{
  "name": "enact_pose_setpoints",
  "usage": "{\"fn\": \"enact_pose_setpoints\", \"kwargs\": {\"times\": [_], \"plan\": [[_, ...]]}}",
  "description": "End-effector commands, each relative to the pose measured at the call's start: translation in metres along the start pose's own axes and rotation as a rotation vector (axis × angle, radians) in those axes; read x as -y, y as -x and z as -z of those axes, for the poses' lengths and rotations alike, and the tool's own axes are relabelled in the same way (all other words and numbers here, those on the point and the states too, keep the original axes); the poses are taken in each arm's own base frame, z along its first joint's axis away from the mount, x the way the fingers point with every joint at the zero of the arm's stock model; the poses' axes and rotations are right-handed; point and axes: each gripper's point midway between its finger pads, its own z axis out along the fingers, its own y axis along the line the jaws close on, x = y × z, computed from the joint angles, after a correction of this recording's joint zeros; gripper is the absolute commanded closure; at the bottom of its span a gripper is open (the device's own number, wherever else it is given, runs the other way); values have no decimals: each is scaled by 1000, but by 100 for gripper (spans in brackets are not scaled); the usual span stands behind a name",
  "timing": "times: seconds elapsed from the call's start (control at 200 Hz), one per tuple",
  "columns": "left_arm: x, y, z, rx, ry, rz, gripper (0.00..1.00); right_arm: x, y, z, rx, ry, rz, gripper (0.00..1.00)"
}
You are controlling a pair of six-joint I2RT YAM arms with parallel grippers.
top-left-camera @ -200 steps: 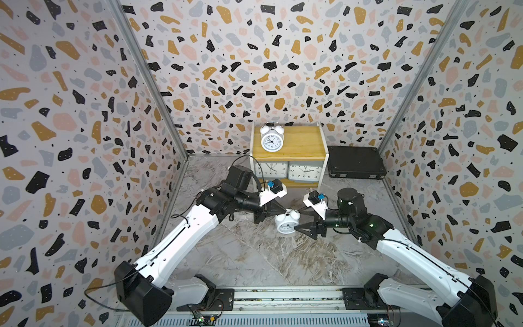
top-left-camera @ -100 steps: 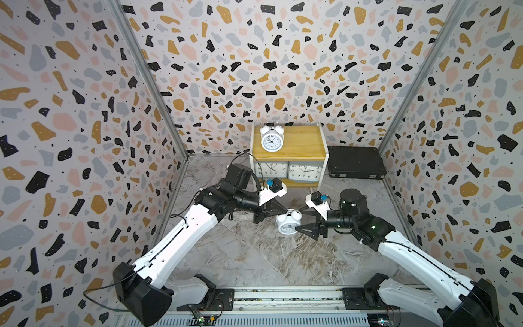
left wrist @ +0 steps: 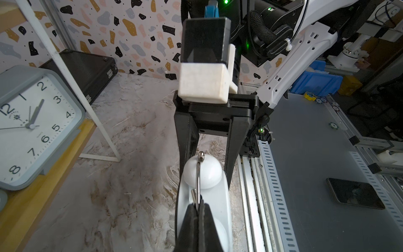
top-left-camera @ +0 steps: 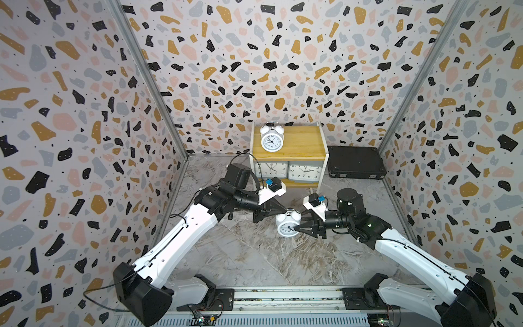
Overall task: Place the alarm clocks on the shelf by style
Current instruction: Pick up the alarm from the center of the board, then place the alarm on the shelf.
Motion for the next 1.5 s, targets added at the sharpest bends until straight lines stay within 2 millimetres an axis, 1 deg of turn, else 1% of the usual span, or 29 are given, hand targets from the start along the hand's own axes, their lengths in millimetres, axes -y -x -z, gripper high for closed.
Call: {"fn": "enact_pose_setpoints", "kwargs": {"times": [0.0, 0.015, 0.065, 0.08, 0.14, 0.19, 0.27, 0.32, 0.446, 0.581, 0.686, 0.846, 0.951, 1.056, 1.071, 1.091, 1.236, 1.357, 1.497], "plan": [[0, 28, 10, 56, 31, -80, 100, -2, 22, 8, 46, -25, 42, 71], [-1, 28, 10, 55, 37, -80, 98, -2, 23, 9, 47, -29, 43, 72], [-6, 28, 11, 54, 72, -78, 82, -1, 25, 10, 51, -42, 44, 72], [-8, 29, 11, 54, 86, -76, 78, 0, 26, 11, 53, -49, 43, 73], [-14, 29, 14, 56, 131, -75, 75, 4, 28, 13, 61, -77, 44, 73], [-19, 30, 18, 61, 180, -76, 65, 7, 31, 15, 69, -107, 46, 73], [-32, 31, 27, 78, 276, -67, 55, 15, 37, 19, 80, -162, 44, 74], [-42, 32, 37, 101, 351, -50, 46, 19, 41, 23, 90, -192, 45, 74], [-67, 32, 66, 171, 510, 27, 38, 26, 55, 33, 114, -243, 52, 75], [-88, 22, 90, 194, 631, 105, 34, 35, 72, 45, 138, -287, 55, 75], [-103, 14, 102, 210, 684, 164, 33, 41, 87, 54, 156, -315, 62, 76], [-120, 10, 115, 242, 723, 208, 33, 50, 108, 67, 184, -353, 63, 76], [-131, 8, 118, 241, 737, 215, 34, 56, 121, 73, 192, -370, 68, 76], [-143, 2, 119, 229, 752, 242, 33, 62, 136, 79, 198, -380, 72, 76], [-146, 7, 121, 244, 759, 222, 33, 62, 139, 80, 198, -380, 74, 76], [-147, 7, 121, 246, 760, 219, 33, 63, 141, 81, 200, -382, 74, 76], [-163, 5, 124, 238, 788, 232, 35, 69, 161, 87, 215, -381, 88, 76], [-172, 6, 126, 239, 804, 226, 35, 73, 177, 92, 229, -386, 106, 76], [-182, 5, 125, 224, 805, 226, 36, 82, 192, 96, 238, -387, 115, 76]]}}
